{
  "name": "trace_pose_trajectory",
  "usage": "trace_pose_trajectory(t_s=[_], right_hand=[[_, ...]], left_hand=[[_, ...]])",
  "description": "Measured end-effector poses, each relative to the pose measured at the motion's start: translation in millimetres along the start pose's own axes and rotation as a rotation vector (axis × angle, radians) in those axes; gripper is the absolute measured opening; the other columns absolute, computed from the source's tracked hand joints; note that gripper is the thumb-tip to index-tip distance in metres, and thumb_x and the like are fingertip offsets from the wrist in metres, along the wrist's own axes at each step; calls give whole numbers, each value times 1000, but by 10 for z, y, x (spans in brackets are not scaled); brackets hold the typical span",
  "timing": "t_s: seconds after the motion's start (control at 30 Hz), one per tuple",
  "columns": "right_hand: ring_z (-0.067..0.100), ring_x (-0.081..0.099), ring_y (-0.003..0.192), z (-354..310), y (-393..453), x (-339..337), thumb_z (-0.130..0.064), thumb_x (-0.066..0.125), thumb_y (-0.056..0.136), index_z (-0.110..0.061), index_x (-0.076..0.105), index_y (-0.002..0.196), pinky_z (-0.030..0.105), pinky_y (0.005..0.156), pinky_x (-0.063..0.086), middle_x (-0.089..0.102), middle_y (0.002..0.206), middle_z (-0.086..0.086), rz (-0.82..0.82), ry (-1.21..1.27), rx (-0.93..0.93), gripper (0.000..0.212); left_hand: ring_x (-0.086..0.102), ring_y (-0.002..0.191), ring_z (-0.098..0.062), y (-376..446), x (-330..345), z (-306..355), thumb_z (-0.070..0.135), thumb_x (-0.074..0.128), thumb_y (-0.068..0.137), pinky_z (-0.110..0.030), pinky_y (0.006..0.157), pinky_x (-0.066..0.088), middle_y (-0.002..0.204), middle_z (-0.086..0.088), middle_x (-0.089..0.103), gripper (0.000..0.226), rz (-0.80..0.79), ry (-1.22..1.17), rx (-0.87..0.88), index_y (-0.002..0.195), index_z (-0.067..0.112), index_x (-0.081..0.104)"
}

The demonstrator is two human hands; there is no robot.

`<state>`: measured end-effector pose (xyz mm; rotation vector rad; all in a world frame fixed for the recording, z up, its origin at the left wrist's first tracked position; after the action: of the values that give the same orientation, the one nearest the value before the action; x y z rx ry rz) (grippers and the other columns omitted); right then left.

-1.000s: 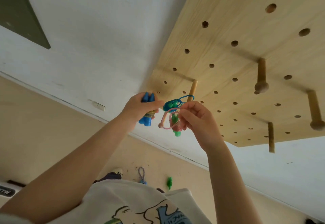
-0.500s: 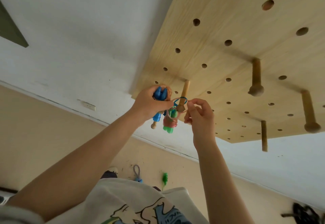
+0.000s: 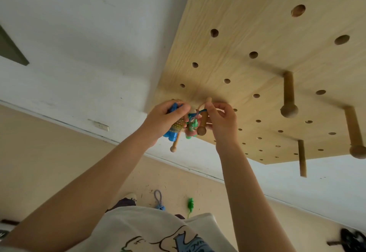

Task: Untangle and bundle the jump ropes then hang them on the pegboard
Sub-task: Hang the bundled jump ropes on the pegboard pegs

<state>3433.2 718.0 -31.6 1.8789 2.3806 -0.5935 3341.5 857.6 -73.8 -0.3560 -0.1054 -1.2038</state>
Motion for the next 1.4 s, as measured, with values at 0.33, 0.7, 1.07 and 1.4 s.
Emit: trace_pose_trajectory(t_s=[0.33, 0.7, 1.07, 1.4], right_hand=[[9, 52, 66, 12, -346, -181, -24, 57, 97, -24, 69, 83, 28, 62, 42, 60, 73, -1, -3, -111, -229, 19], [23, 43, 59, -6, -662, -337, -15, 59, 96, 2, 67, 89, 27, 52, 36, 54, 65, 15, -315, 11, -129, 19], [14, 57, 52, 339, -524, -373, -16, 68, 92, -19, 72, 84, 25, 51, 48, 67, 65, -1, -137, -29, -133, 10], [24, 75, 80, 334, -314, -242, -18, 66, 93, -8, 69, 100, 31, 64, 56, 77, 83, 10, -121, 113, 51, 12]], left_hand=[[70, 78, -12, -246, 5, 202, 35, 68, 87, -22, 64, 55, 85, -7, 74, 12, -141, -12, 26, 85, 29, 79], [71, 77, -14, -449, 197, 102, 21, 74, 88, -27, 71, 56, 87, -7, 77, 10, -287, 131, -18, 96, 15, 76], [61, 64, 5, -335, 280, -128, 22, 76, 86, -9, 57, 43, 68, 16, 70, 16, 130, 213, 24, 73, 29, 75], [68, 57, -15, -70, 347, -106, 11, 73, 89, -24, 50, 49, 70, 0, 74, 3, 129, 54, -87, 88, 14, 72]])
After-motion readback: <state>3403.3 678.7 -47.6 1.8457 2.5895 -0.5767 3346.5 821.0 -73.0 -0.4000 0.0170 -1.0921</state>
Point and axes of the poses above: each hand's wrist, its own y-axis towards the middle knuckle, its own x-axis out of the palm, z = x × y, the point moved 1 cm from there along y, towards the middle knuckle
